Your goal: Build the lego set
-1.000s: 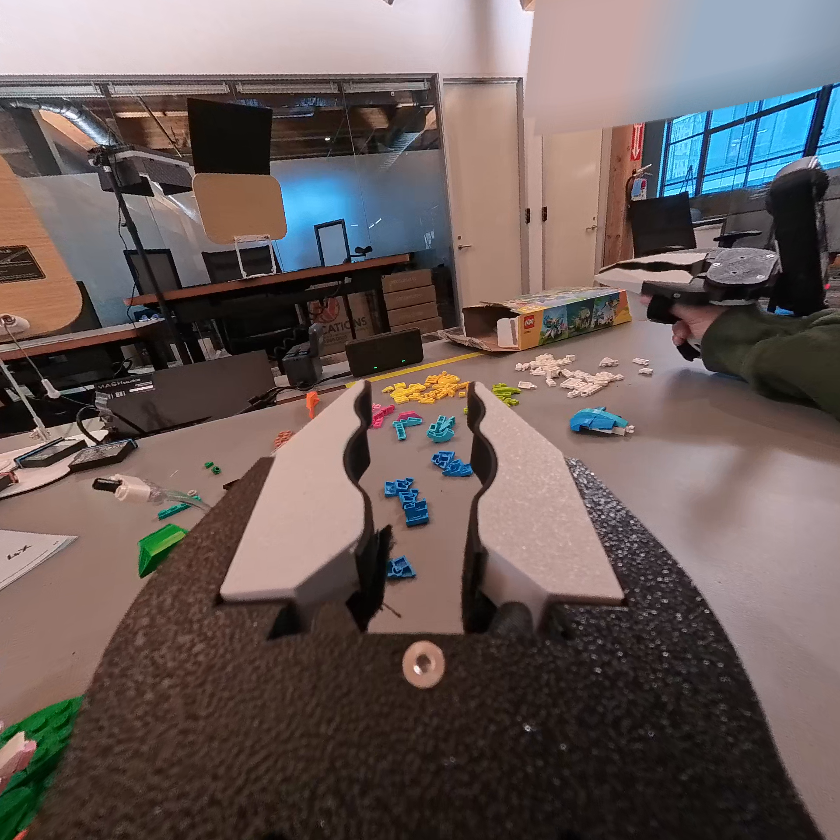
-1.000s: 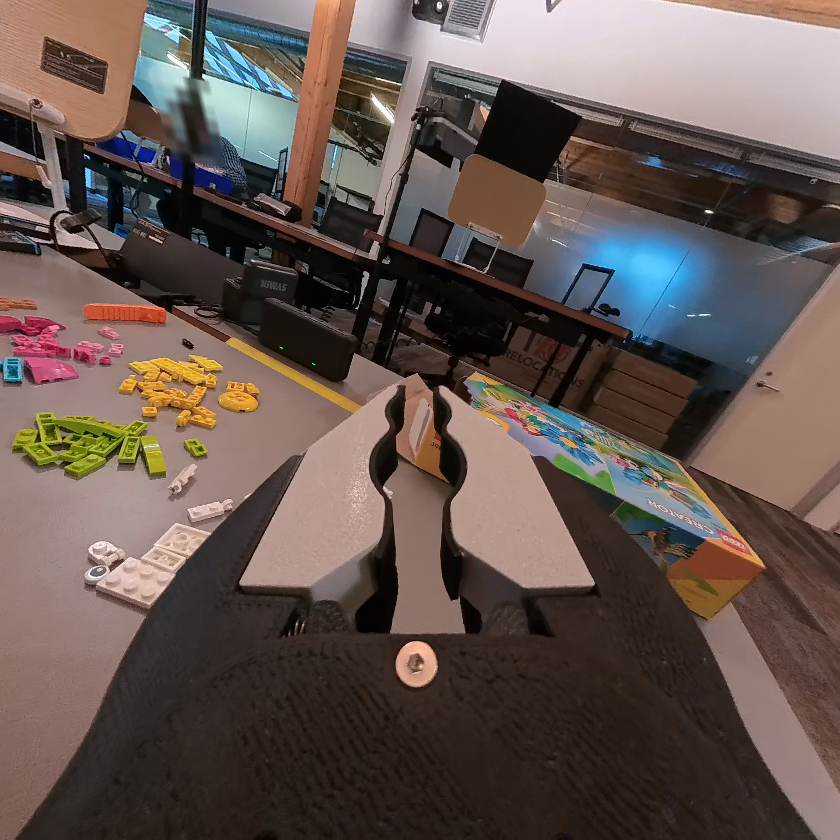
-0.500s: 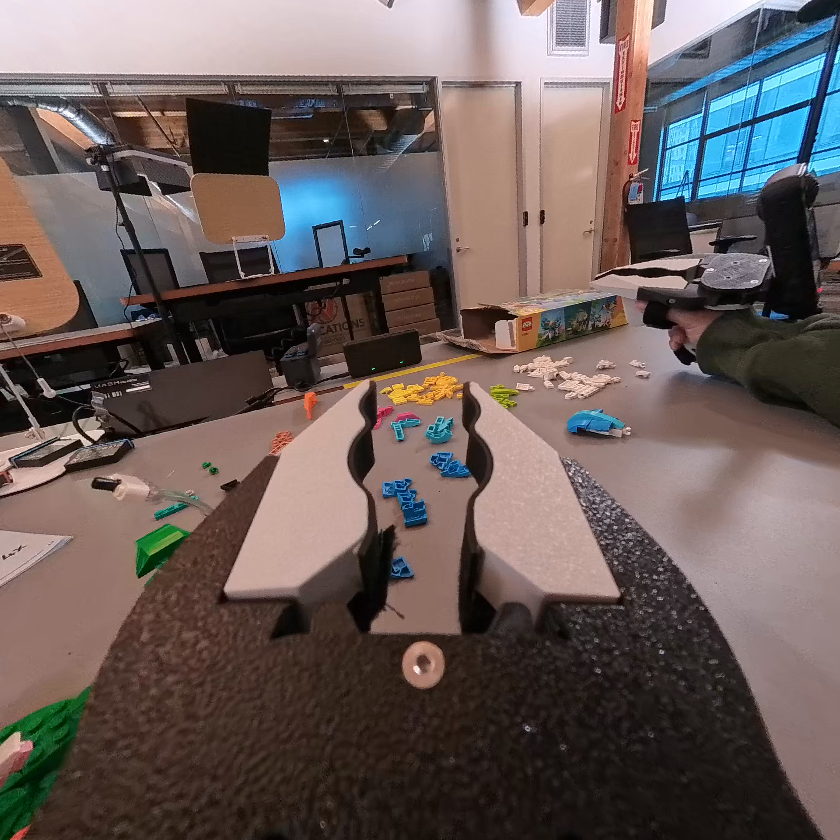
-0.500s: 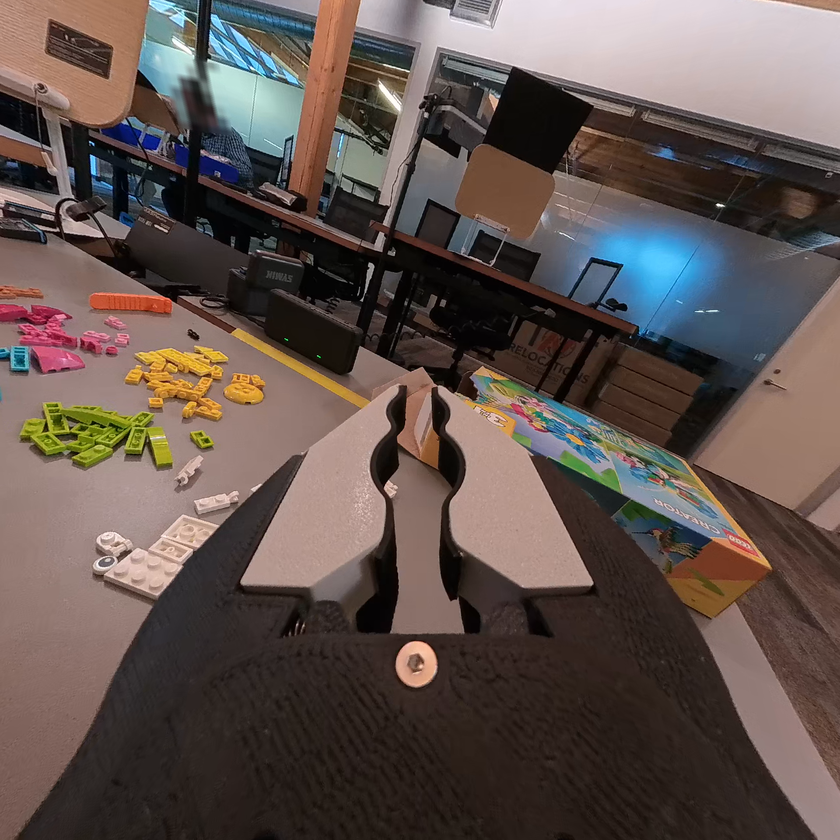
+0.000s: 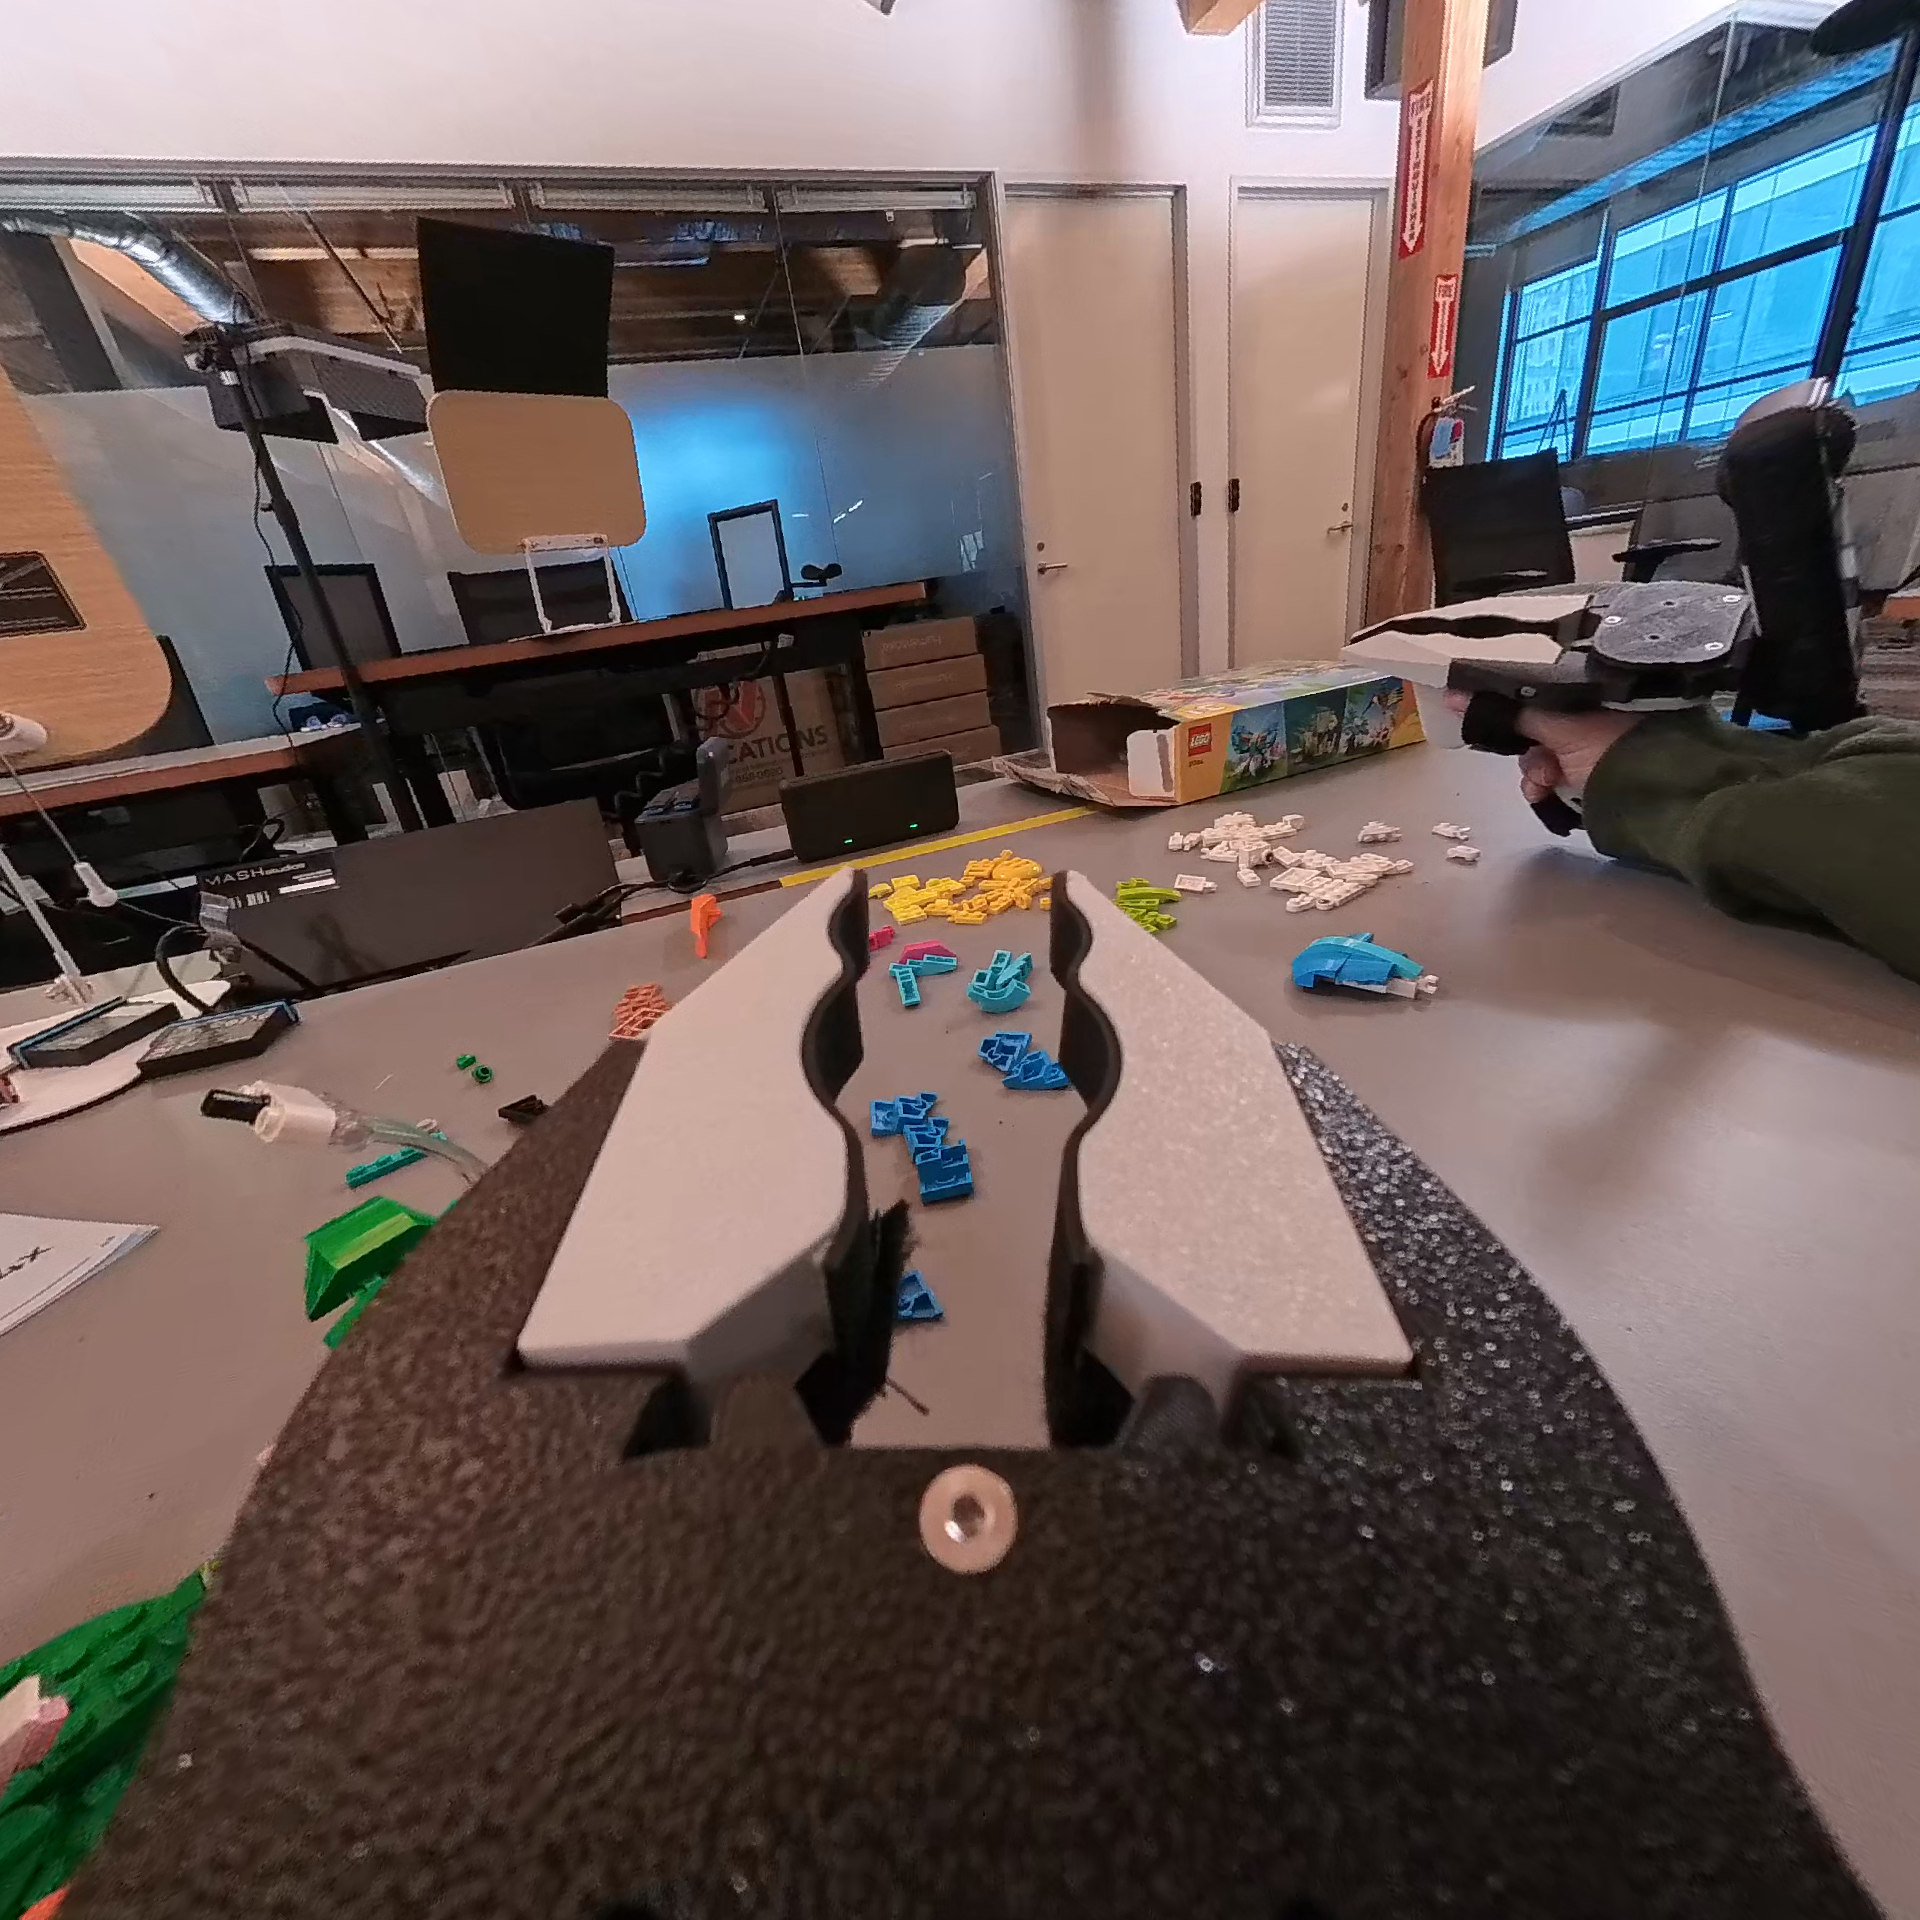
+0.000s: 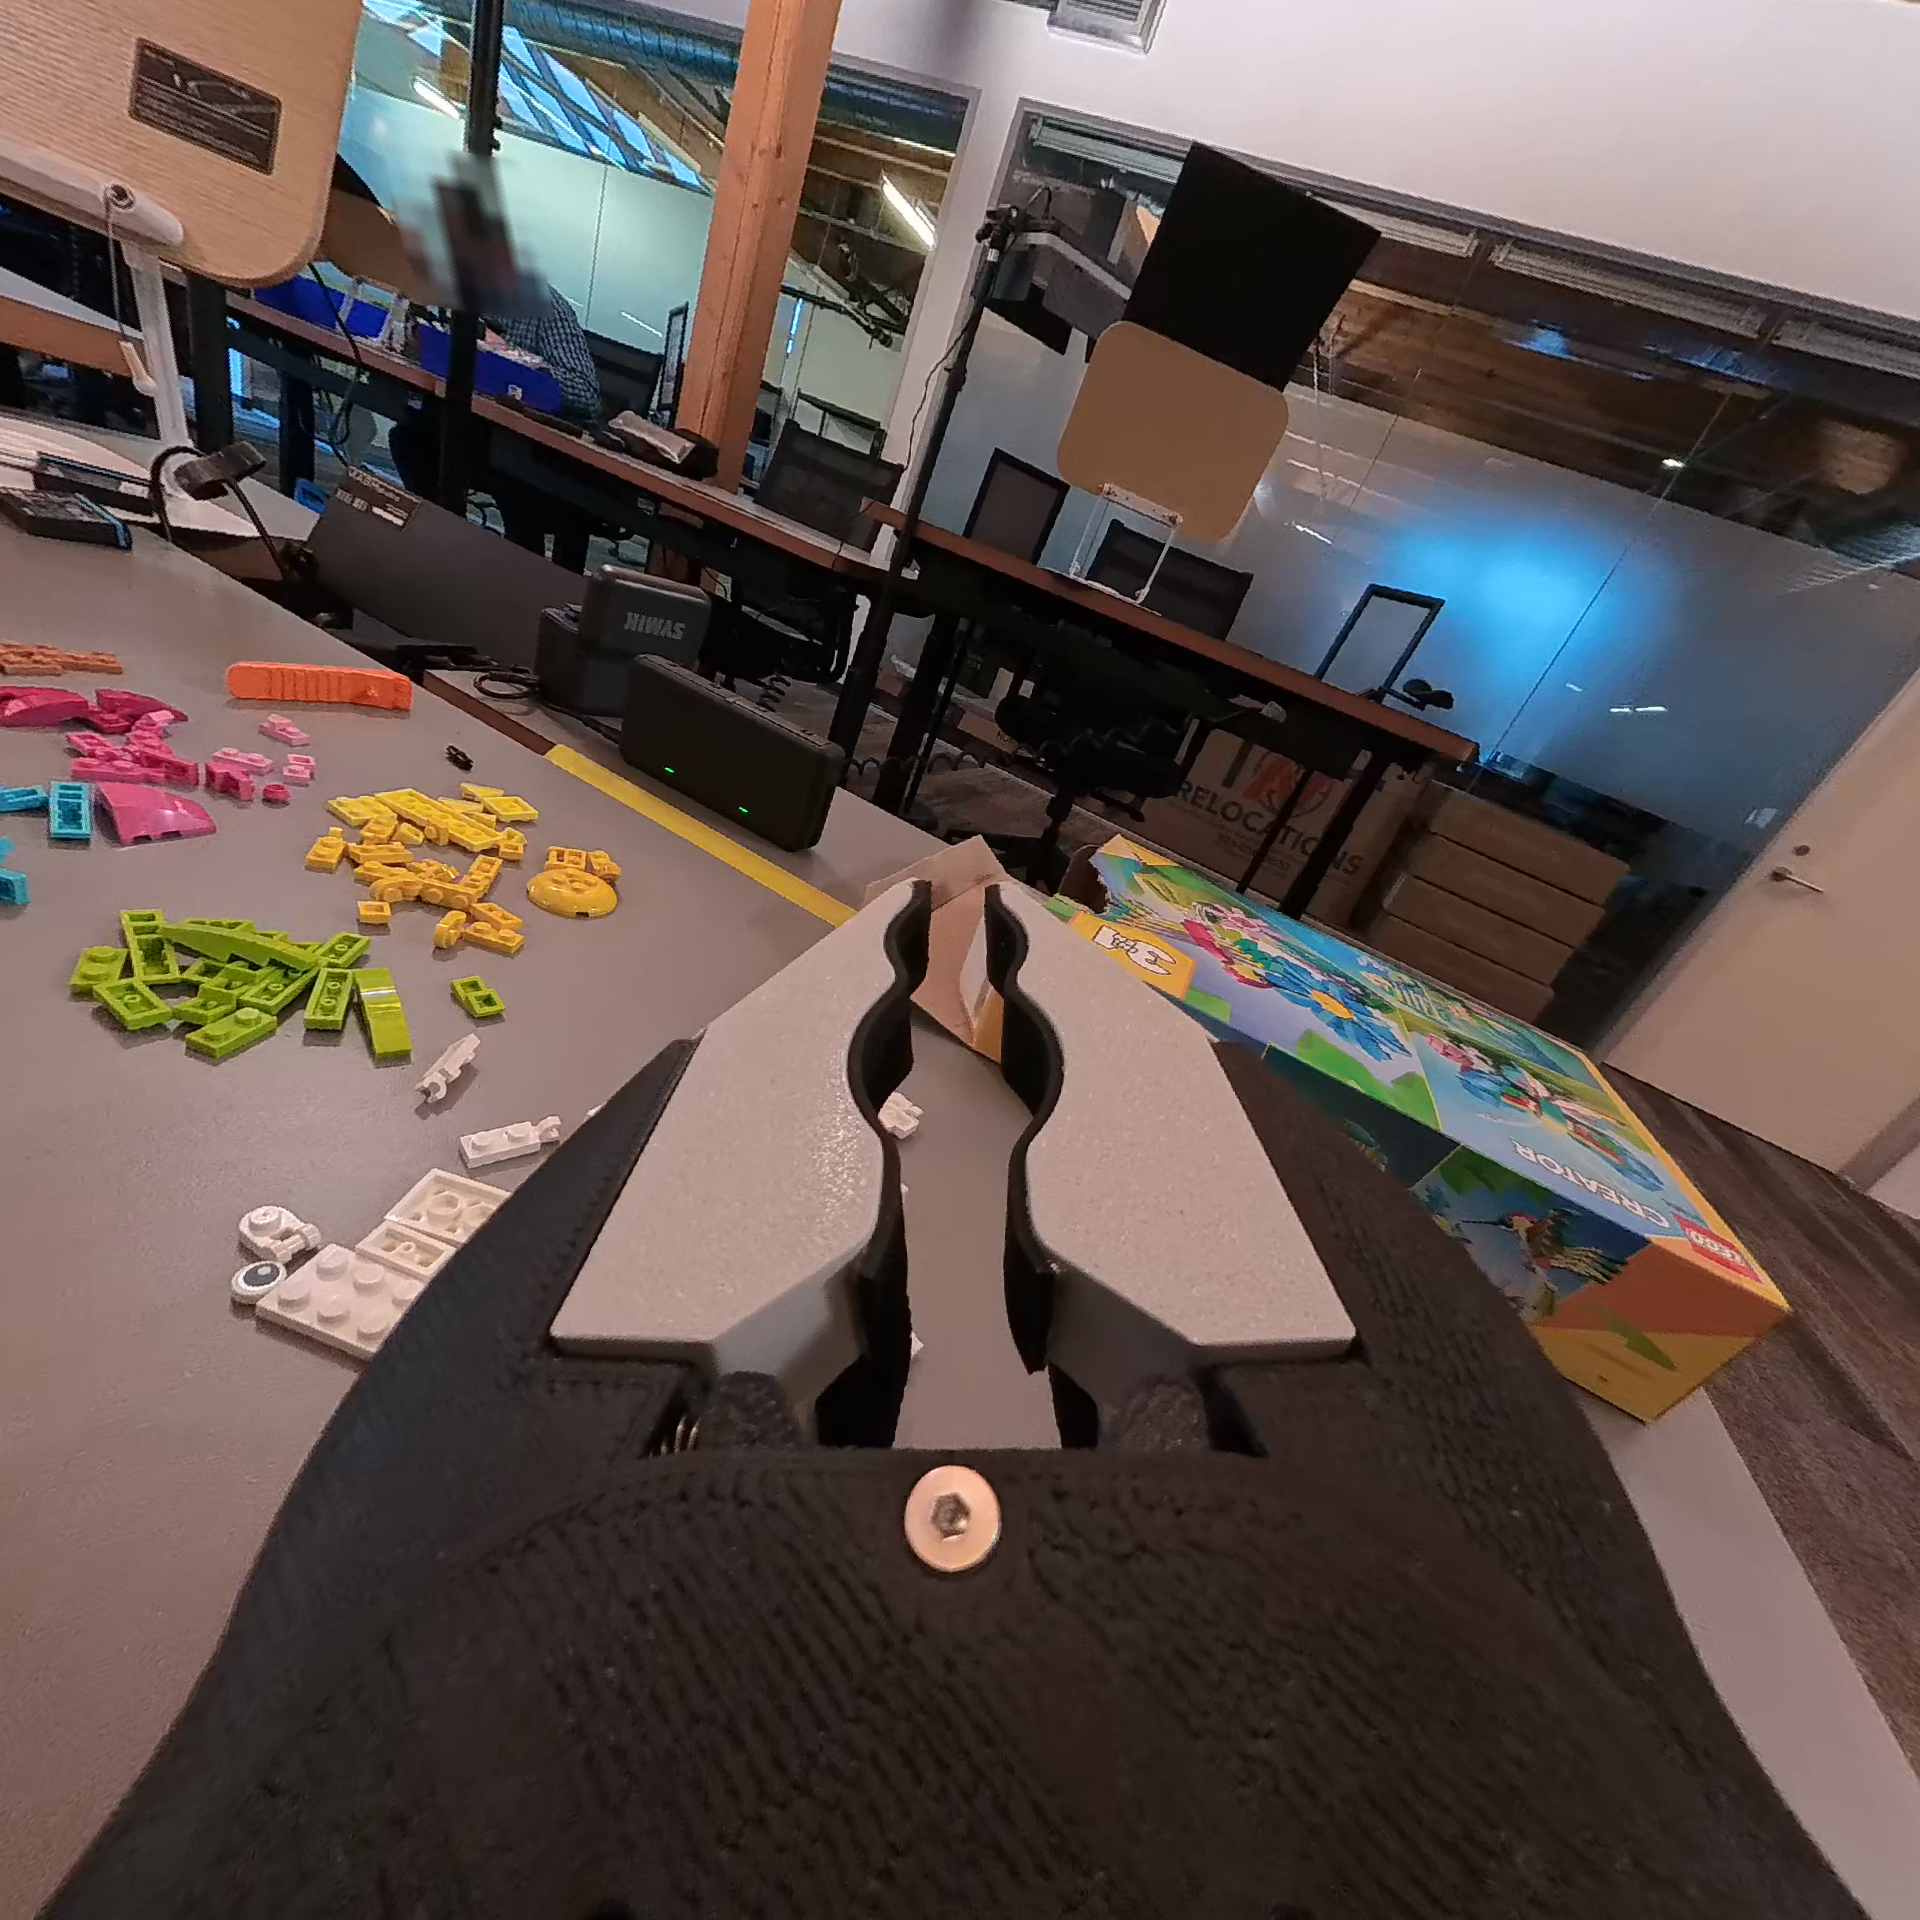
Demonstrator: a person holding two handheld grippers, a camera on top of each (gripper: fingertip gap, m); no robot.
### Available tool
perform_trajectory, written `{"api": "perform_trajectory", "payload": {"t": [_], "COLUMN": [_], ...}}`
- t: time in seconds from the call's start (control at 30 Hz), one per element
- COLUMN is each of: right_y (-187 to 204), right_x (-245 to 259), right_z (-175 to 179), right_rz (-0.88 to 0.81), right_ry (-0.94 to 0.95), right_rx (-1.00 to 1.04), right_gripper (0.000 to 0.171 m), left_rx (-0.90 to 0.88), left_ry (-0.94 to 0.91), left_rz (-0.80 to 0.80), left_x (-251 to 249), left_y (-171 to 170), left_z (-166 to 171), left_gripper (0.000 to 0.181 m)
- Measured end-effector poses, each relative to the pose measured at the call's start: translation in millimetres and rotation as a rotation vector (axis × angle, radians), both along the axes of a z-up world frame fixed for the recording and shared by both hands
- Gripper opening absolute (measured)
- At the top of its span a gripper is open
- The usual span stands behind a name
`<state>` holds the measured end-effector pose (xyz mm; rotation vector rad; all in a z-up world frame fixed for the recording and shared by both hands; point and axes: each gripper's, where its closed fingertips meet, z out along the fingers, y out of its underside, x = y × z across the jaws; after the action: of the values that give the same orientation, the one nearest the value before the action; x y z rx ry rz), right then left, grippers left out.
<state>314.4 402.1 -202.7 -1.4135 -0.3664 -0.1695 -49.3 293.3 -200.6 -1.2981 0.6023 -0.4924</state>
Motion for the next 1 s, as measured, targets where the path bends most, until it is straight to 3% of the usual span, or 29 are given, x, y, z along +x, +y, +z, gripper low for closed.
{"api": "perform_trajectory", "payload": {"t": [0.03, 1.0], "right_y": [0.1, 0.7], "right_x": [-0.4, -4.3], "right_z": [-0.1, -3.2], "right_rz": [0.002, 0.021], "right_ry": [0.000, 0.000], "right_rx": [-0.001, -0.017], "right_gripper": [0.009, 0.006], "left_rx": [0.000, -0.043], "left_ry": [0.001, 0.038], "left_rz": [0.000, -0.014], "left_x": [0.2, 4.5], "left_y": [0.0, 2.2], "left_z": [-0.1, -7.0], "left_gripper": [0.032, 0.021]}}
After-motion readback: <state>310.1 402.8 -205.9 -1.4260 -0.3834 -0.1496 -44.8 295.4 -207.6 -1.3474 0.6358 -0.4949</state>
